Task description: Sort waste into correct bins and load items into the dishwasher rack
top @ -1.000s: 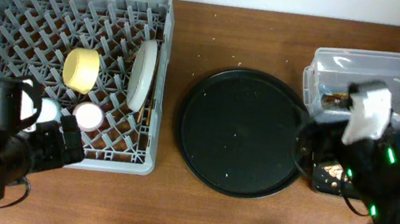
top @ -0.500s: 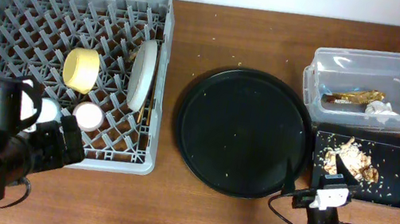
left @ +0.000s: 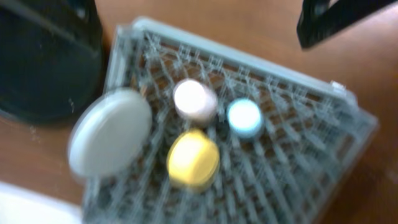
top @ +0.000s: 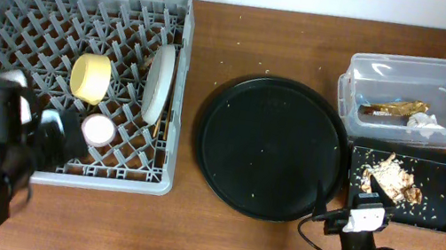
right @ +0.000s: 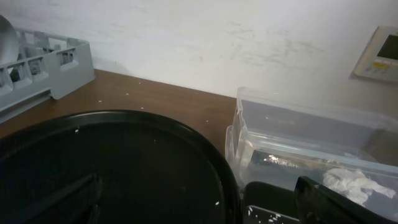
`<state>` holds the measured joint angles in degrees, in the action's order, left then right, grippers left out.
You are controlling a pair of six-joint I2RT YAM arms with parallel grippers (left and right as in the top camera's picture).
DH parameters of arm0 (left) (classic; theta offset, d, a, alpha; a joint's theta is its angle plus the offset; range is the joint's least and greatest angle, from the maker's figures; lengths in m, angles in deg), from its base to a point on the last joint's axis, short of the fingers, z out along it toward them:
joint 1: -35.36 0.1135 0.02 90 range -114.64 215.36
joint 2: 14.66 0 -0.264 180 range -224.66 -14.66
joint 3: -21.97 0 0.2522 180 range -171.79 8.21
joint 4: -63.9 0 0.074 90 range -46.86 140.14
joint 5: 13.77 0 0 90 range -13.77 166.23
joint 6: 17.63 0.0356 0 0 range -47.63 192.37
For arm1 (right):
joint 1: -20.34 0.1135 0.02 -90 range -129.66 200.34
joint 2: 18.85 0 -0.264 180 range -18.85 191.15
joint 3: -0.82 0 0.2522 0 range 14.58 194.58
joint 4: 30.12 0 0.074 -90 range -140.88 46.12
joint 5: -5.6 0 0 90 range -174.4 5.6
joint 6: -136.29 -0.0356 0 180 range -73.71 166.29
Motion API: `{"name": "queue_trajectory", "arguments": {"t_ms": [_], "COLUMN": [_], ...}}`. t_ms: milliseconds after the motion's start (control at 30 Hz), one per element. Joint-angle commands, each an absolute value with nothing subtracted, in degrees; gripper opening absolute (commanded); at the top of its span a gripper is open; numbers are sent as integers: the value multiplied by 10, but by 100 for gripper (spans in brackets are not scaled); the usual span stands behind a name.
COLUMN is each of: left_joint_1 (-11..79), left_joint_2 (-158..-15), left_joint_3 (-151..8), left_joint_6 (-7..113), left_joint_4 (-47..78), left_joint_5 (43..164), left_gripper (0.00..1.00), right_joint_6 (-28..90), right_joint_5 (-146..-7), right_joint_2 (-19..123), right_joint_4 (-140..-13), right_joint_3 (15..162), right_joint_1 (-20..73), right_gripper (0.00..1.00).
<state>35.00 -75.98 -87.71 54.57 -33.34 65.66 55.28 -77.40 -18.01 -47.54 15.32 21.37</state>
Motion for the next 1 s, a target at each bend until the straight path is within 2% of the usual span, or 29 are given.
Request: {"name": "queue_trajectory", "arguments": {"t_ms": [0, 100, 167, 300, 467, 500, 967], "left_joint_1": [346, 347, 347, 347, 347, 346, 346], "left_joint_2": [-684, -563, -467, -284, -162, -155, -150], "left_joint_3": [-689, -446, -306, -115, 61, 79, 77], "left_joint_6": [567, 567, 567, 580, 605, 607, 607], "left_joint_4": [-133, 95, 195, 292, 440, 470, 466], "left_joint_5": [574, 589, 591, 626, 645, 648, 647], "left_gripper": [99, 99, 99, 99, 99, 99, 99], "right_joint_6": [553, 553, 553, 553, 553, 553, 553], "right_joint_5": [-771, -771, -771, -771, -771, -771, -771], "right_joint_2": [-184, -184, -184, -184, -184, -184, -184], "right_joint_4": [-476, -476, -476, -476, -476, -476, -476], "right_joint_3": [149, 149, 149, 149, 149, 149, 149], "right_joint_1": [211, 211, 211, 211, 211, 211, 211], "right_gripper": [98, 98, 98, 98, 98, 98, 98]}}
